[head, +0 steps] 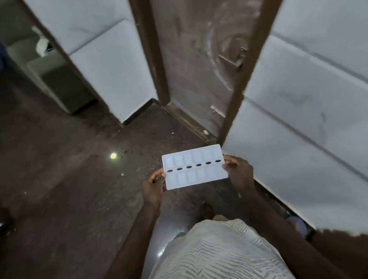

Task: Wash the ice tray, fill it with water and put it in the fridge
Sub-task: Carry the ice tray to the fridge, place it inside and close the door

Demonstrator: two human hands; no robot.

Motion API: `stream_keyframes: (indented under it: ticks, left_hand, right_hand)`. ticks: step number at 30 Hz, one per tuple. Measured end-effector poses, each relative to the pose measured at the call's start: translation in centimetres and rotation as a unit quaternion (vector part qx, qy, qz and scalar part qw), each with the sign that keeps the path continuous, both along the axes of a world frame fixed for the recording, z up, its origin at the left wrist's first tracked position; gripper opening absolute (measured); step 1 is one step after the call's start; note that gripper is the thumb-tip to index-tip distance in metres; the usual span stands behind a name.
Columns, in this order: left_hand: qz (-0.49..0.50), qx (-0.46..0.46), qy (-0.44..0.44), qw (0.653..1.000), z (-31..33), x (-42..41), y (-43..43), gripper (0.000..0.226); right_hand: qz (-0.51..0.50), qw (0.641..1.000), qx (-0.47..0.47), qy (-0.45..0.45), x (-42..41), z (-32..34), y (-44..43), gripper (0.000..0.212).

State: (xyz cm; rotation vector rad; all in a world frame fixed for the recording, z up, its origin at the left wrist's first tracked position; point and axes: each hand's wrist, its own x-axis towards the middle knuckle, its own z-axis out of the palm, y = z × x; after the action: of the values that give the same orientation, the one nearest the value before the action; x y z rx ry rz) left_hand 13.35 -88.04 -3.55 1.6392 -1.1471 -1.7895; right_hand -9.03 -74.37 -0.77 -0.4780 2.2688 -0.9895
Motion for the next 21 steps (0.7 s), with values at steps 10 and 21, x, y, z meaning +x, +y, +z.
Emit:
stream_keyframes:
  ticks: [10, 21]
  left_hand:
    - [0.221, 0.015, 0.020, 0.975, -0.4, 4.8, -5.8, 0.027]
    - [0.397, 0.035, 0.028, 0.917, -1.5, 14.8, -15.8, 0.026]
  right_hand:
    - [0.220, 0.975, 0.010, 0.008, 1.2, -0.6, -16.5, 0.035]
    - [0.367, 0.930, 0.018, -0.024, 12.0, -2.2, -36.4, 0.035]
